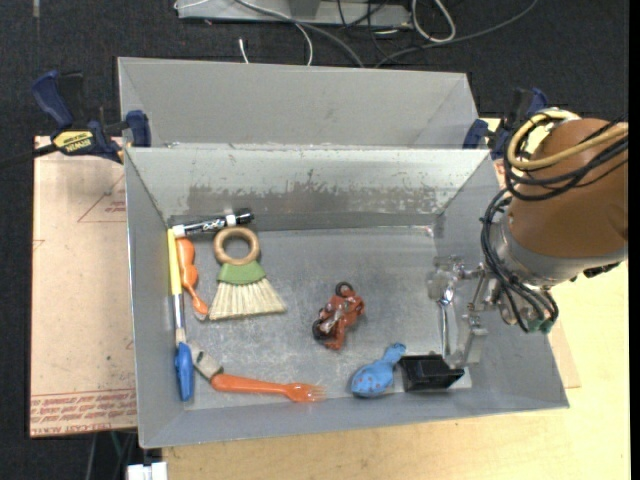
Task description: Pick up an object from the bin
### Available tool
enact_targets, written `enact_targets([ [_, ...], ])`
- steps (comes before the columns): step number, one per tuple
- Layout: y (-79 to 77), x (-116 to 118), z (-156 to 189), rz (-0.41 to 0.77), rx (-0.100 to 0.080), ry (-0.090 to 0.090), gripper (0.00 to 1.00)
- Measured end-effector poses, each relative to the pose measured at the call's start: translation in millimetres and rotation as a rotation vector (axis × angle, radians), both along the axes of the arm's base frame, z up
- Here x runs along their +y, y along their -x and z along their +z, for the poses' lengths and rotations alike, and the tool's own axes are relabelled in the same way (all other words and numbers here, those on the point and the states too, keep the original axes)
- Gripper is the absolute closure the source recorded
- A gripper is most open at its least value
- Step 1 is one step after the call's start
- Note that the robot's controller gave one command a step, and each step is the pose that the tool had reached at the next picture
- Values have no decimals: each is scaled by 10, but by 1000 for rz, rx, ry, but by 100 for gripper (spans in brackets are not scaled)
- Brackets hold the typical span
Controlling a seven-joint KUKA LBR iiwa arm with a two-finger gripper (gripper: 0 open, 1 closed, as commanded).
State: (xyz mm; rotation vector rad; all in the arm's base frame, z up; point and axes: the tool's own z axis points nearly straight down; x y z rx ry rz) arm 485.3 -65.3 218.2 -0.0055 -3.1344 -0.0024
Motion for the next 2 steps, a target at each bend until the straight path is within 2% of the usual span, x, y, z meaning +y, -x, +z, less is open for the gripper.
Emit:
enact_targets([
  [1,-17,4,39,4,-8,1,0],
  [2,-163,345,-490,180,-11,0,0],
])
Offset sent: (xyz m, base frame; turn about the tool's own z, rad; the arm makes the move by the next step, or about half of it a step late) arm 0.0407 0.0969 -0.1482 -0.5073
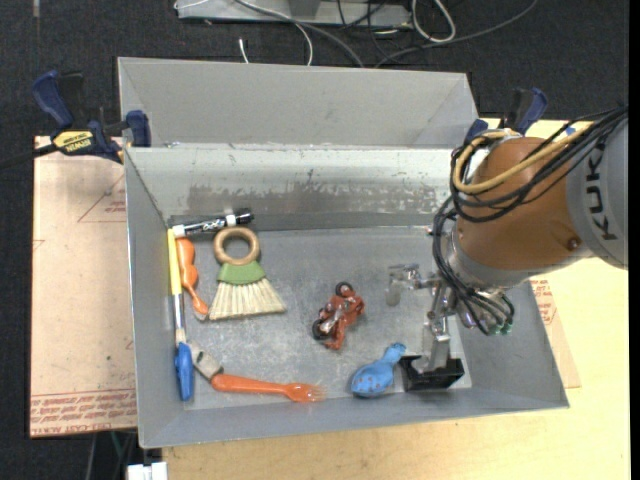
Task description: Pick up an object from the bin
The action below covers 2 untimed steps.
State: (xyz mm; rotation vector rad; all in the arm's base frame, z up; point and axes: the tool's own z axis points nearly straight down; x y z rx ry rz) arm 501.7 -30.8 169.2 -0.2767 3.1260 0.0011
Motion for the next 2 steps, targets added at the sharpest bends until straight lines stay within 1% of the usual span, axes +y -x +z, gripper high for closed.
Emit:
enact_targets([
  [1,69,437,-94,165,-2,0,0],
  [2,-594,796,-445,241,-2,-2,0],
])
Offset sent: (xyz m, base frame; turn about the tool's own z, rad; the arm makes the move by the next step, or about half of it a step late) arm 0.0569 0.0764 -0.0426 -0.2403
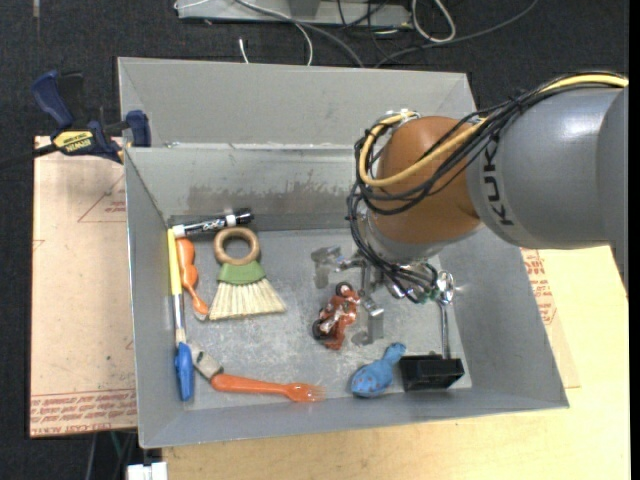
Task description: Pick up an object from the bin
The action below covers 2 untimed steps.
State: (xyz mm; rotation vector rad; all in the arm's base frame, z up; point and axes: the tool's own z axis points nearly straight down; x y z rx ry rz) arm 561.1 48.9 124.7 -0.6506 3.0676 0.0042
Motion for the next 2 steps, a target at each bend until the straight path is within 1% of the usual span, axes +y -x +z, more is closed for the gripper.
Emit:
enact_targets([
  [1,-81,-69,-374,340,-1,5,0],
  [2,-137,-217,-537,78,-2,0,100],
])
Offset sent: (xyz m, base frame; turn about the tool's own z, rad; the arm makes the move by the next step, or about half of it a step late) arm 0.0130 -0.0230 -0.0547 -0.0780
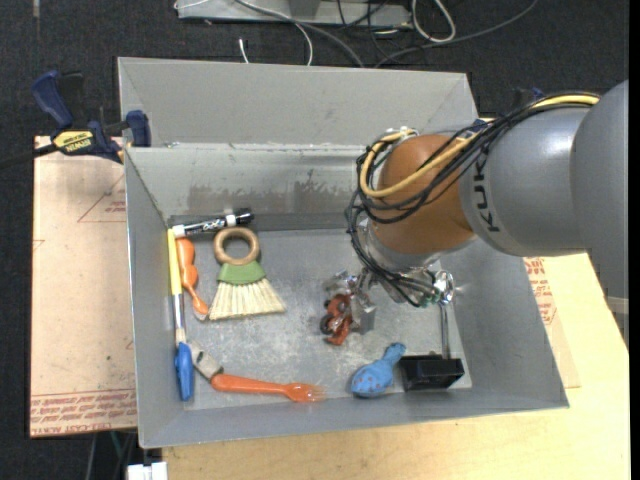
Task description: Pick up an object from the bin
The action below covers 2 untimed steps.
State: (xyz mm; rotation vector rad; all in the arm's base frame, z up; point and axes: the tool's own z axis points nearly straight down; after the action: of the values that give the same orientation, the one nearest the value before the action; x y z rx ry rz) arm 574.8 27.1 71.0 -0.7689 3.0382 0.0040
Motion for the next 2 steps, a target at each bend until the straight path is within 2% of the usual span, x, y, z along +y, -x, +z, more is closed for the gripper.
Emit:
enact_targets([
  [2,-3,6,43,1,-2,-1,100],
])
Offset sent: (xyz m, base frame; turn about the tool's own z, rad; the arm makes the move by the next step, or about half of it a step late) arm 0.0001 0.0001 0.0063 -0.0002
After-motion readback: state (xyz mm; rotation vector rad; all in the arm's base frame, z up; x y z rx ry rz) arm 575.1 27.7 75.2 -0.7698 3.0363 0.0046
